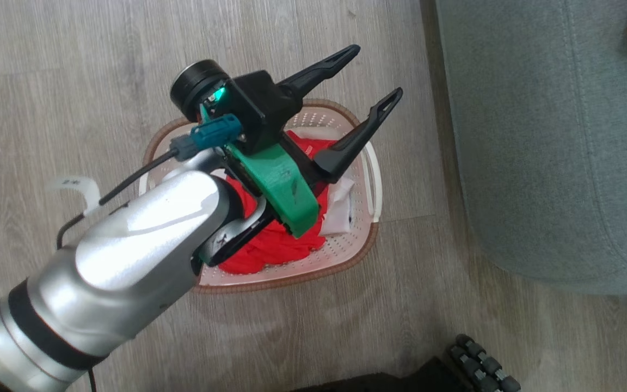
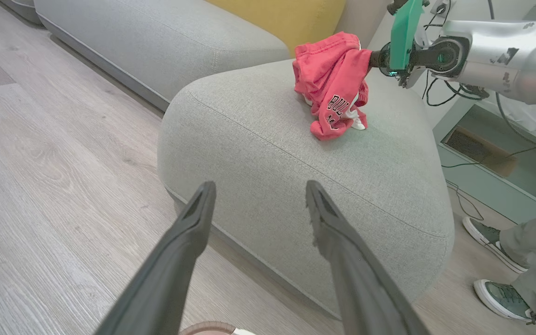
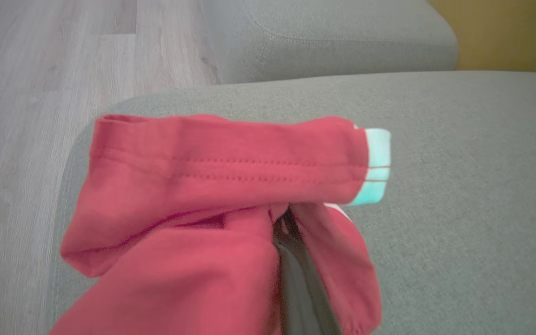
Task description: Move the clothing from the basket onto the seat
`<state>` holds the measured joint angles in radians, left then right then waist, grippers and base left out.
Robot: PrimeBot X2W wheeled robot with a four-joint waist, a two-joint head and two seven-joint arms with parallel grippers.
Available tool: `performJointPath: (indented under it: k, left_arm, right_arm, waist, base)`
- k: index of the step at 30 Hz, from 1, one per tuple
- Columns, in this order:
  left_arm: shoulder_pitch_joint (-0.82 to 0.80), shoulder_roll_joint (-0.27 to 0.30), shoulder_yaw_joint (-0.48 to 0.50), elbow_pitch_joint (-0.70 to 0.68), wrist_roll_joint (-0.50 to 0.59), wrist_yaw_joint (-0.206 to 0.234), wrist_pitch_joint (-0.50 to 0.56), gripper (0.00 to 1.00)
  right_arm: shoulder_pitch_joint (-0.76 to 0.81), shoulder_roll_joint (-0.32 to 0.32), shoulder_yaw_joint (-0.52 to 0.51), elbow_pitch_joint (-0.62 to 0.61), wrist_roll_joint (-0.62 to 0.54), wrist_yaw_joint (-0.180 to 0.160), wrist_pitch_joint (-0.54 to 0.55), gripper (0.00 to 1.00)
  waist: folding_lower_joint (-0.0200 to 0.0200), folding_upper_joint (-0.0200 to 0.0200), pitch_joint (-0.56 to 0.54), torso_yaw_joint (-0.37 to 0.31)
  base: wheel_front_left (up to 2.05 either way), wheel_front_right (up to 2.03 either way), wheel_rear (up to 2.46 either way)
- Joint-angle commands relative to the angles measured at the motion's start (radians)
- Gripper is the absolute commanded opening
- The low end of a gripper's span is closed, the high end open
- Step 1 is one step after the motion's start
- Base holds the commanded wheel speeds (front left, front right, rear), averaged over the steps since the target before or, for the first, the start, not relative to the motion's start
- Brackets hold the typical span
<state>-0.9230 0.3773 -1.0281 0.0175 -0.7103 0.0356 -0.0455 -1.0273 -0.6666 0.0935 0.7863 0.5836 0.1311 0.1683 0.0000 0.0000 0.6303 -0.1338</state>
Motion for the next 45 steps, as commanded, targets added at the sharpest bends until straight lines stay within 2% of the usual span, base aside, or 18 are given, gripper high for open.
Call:
performJointPath:
  k: [1,7,25,30,35,45]
  left_arm:
    - [-0.021,0.011,0.035,-0.023,-0.011,0.0,-0.006,1.0]
    - [-0.011,0.008,0.033,-0.011,-0.018,0.001,-0.014,1.0]
    - [0.097,0.023,0.033,0.035,-0.07,0.023,-0.063,1.0]
    - [0.139,0.021,0.039,0.042,-0.091,0.037,-0.089,1.0]
    - [0.18,0.018,0.054,0.053,-0.115,0.054,-0.119,1.0]
    - [0.282,0.047,0.096,0.064,-0.159,0.099,-0.167,1.0]
  right_arm:
    - [0.034,-0.049,0.005,-0.012,0.01,0.0,0.012,1.0]
    - [0.041,-0.061,0.051,0.016,0.049,0.0,0.079,1.0]
    - [0.13,-0.145,0.275,-0.078,0.214,0.0,0.179,1.0]
    - [0.157,-0.188,0.312,-0.13,0.243,0.0,0.126,1.0]
    - [0.19,-0.22,0.312,-0.162,0.233,0.0,0.005,1.0]
    - [0.349,-0.193,0.227,-0.226,0.185,0.0,-0.191,1.0]
  waist:
    - [0.0,0.0,-0.009,-0.002]
    - [0.0,0.0,-0.042,-0.01]
    - [0.0,0.0,-0.259,-0.036]
    - [0.0,0.0,-0.33,-0.03]
    - [0.0,0.0,-0.398,-0.006]
    - [0.0,0.0,-0.535,0.07]
  base:
    - [0.0,0.0,0.0]
    - [0.0,0.0,0.0]
    - [0.0,0.0,0.0]
    - [0.0,0.0,0.0]
    - [0.0,0.0,0.0]
    - [0.0,0.0,0.0]
